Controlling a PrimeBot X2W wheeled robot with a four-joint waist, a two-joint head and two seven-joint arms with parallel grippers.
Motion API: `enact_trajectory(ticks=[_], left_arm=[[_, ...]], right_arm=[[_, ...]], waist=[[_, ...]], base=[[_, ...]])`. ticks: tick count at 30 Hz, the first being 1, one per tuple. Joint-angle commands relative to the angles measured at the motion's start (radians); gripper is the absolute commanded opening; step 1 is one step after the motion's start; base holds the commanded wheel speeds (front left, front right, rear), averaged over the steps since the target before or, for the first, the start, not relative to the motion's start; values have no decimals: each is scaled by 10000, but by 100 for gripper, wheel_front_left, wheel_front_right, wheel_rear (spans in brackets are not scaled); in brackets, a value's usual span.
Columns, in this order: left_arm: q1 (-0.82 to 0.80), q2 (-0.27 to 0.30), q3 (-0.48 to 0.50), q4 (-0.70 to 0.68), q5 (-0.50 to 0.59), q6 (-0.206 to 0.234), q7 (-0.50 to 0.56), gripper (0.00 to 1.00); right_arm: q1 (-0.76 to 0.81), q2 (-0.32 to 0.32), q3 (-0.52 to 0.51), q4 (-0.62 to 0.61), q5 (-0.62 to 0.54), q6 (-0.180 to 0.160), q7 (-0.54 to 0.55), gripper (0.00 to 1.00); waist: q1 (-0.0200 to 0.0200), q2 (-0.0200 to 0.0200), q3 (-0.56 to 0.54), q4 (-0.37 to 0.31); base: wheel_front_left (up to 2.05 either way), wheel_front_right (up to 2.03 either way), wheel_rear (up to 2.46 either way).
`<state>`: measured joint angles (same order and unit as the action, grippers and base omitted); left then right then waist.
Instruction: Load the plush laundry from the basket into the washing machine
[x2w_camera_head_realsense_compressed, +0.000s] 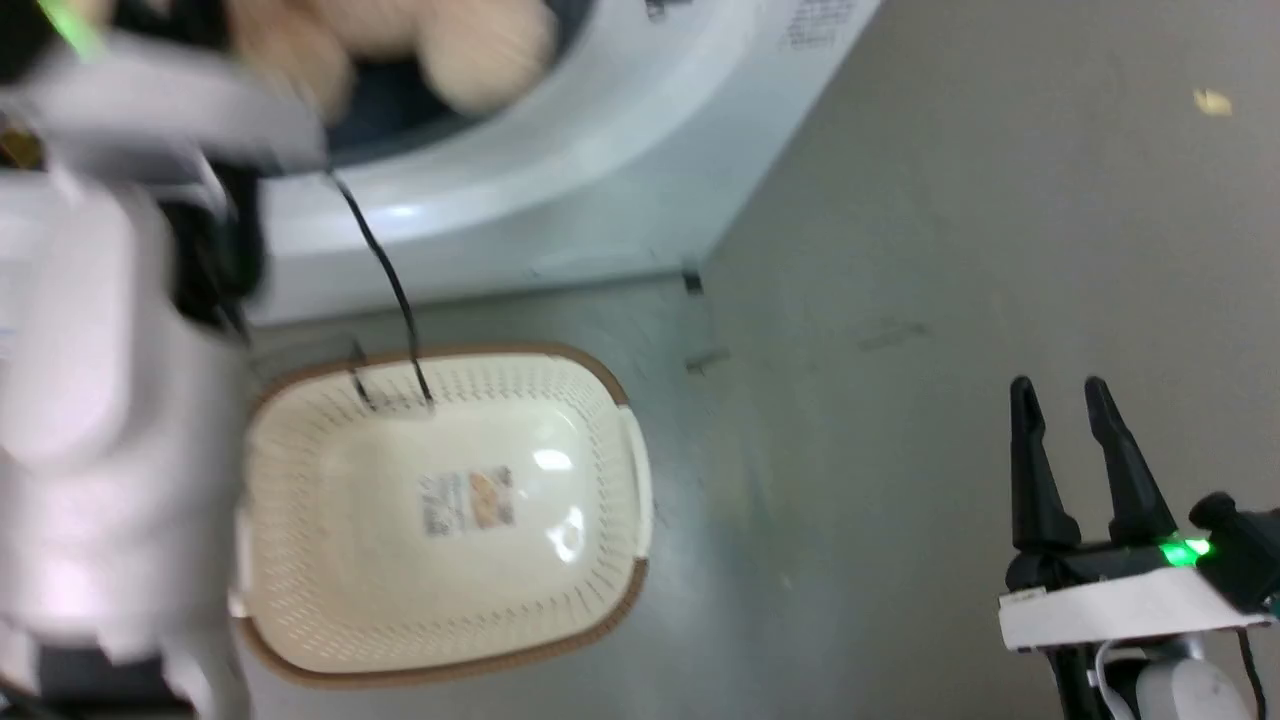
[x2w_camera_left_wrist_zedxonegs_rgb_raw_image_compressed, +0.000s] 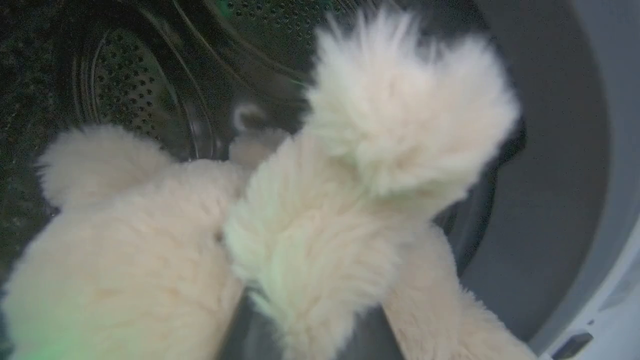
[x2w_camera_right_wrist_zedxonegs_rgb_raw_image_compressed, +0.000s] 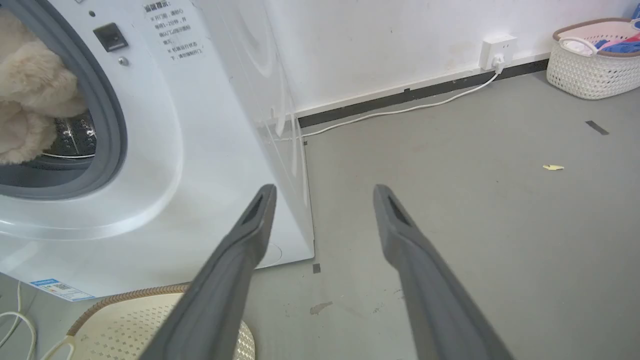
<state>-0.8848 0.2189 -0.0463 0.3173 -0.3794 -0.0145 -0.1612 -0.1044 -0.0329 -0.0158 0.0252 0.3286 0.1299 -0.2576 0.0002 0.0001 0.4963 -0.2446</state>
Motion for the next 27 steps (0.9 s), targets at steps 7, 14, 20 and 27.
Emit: enact_trajectory(ticks=[7, 14, 20, 27], left_arm=[[-3523, 974, -130, 2319, 637, 86, 570, 0], [-5604, 1623, -537, 4479, 1215, 28, 956, 0], [-6307, 1634, -1143, 5988, 1574, -321, 1222, 0], [-6375, 1442, -1271, 7086, 1509, -385, 525, 100]], right_arm=[[-604, -23, 426, -86, 460, 8, -42, 100], [-845, -23, 764, -114, 744, 8, -42, 100], [-949, -23, 823, -76, 824, 8, -42, 100], [-915, -23, 799, -48, 899, 8, -42, 100]], waist=[[-2, -1, 1945, -1131], [-2, -1, 2467, -1436], [-2, -1, 2701, -1421], [-2, -1, 2446, -1164]], base=[[0, 0, 0], [0, 0, 0], [0, 0, 0], [0, 0, 0]])
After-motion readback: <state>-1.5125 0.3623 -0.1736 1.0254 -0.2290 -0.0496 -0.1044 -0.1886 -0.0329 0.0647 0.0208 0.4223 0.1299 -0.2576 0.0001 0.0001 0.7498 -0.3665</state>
